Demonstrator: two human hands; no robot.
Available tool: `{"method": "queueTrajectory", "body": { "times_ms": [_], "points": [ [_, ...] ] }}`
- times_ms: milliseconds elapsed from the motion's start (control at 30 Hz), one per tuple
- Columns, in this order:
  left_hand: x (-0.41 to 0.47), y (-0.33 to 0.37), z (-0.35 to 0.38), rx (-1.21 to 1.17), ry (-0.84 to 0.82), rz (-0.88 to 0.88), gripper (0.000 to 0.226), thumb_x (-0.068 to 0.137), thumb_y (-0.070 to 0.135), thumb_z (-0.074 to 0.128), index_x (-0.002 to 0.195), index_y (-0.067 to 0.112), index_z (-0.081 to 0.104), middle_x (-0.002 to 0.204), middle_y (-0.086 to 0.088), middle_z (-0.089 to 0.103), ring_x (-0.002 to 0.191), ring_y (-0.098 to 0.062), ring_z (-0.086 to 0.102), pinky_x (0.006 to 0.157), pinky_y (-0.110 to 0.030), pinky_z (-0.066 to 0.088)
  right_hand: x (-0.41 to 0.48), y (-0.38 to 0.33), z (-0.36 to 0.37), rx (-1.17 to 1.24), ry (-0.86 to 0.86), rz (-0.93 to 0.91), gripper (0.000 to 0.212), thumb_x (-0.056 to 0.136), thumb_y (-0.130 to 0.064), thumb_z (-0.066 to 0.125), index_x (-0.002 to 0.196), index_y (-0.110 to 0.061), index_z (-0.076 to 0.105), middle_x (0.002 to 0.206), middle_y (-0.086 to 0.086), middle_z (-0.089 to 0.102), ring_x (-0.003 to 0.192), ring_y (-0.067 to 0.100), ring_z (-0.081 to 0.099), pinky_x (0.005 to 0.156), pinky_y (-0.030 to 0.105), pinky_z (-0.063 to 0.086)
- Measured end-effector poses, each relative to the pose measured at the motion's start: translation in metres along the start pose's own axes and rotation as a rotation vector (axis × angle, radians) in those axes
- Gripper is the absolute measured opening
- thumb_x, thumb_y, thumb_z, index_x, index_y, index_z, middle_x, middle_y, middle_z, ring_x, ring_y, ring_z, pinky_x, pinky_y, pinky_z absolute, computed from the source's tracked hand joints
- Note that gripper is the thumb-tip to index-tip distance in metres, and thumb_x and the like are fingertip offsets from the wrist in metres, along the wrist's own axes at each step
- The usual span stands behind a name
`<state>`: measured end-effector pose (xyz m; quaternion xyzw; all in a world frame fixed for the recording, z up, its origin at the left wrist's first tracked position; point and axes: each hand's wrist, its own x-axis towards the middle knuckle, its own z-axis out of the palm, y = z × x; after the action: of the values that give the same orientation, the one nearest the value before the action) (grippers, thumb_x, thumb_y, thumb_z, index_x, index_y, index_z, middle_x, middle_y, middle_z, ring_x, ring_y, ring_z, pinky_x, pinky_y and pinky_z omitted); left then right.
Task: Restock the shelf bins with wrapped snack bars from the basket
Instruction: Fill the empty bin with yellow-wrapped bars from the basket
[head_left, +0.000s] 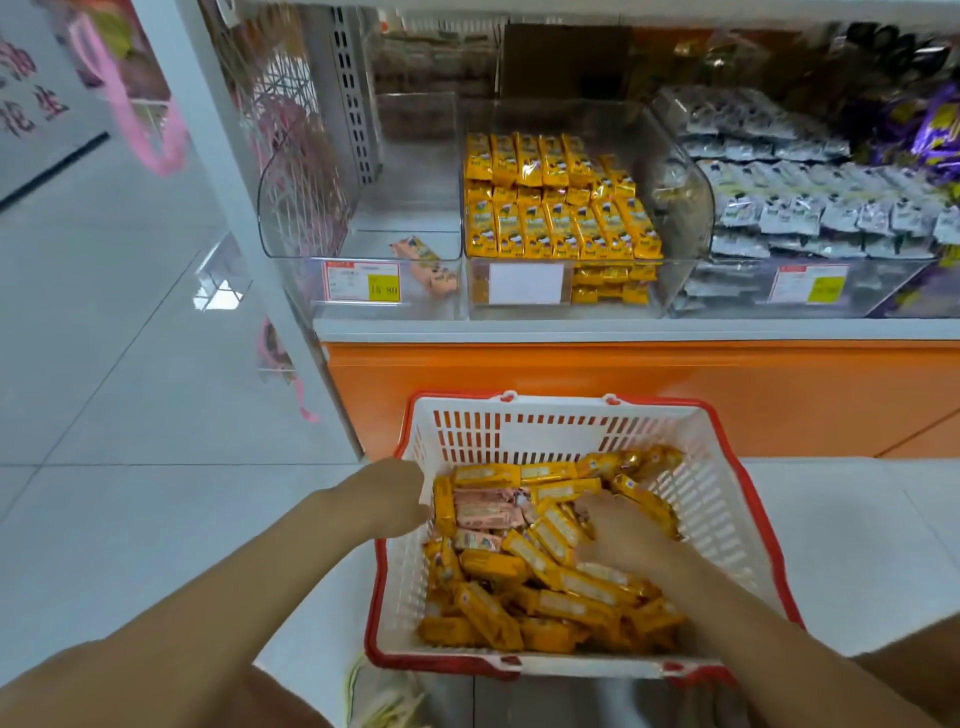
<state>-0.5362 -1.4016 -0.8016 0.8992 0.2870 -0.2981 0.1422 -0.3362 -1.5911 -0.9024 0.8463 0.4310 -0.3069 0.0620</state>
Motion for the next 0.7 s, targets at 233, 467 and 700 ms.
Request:
{"method": "queueTrajectory", "body": {
  "times_ms": [233, 467, 700],
  "points": [
    [0.001, -0.001, 0.016, 0.003, -0.104, 0.022, 0.047, 0.1, 0.037, 0.041, 0.131, 0.003, 0.047, 0.109, -0.005, 0.049, 0.1, -0.016, 0.048, 0.083, -0.027, 0.039, 0.006, 0.018, 0.067, -0.085, -0.017, 0.142, 0.099, 0.08, -0.061, 0.063, 0.151, -0.012, 0.015, 0.151, 0.014, 0.028, 0.137, 0.032, 0.029, 0.111, 0.041, 0.031],
    [0.008, 0.008, 0.01, 0.037, -0.064, -0.016, 0.028, 0.1, 0.029, 0.041, 0.097, 0.005, 0.054, 0.072, 0.0, 0.043, 0.079, -0.016, 0.048, 0.065, -0.024, 0.038, 0.012, 0.007, 0.069, -0.178, 0.112, 0.075, 0.076, 0.084, -0.046, 0.065, 0.142, -0.014, 0.028, 0.141, 0.008, 0.038, 0.128, 0.026, 0.04, 0.1, 0.034, 0.04],
    [0.012, 0.009, 0.006, 0.068, -0.064, 0.01, 0.033, 0.101, 0.028, 0.04, 0.111, 0.001, 0.056, 0.069, 0.003, 0.039, 0.08, -0.016, 0.049, 0.069, -0.024, 0.038, 0.009, 0.029, 0.079, -0.099, 0.125, 0.225, 0.075, 0.088, -0.032, 0.065, 0.144, -0.01, 0.022, 0.143, 0.012, 0.038, 0.127, 0.027, 0.046, 0.098, 0.034, 0.045]
  ]
}}
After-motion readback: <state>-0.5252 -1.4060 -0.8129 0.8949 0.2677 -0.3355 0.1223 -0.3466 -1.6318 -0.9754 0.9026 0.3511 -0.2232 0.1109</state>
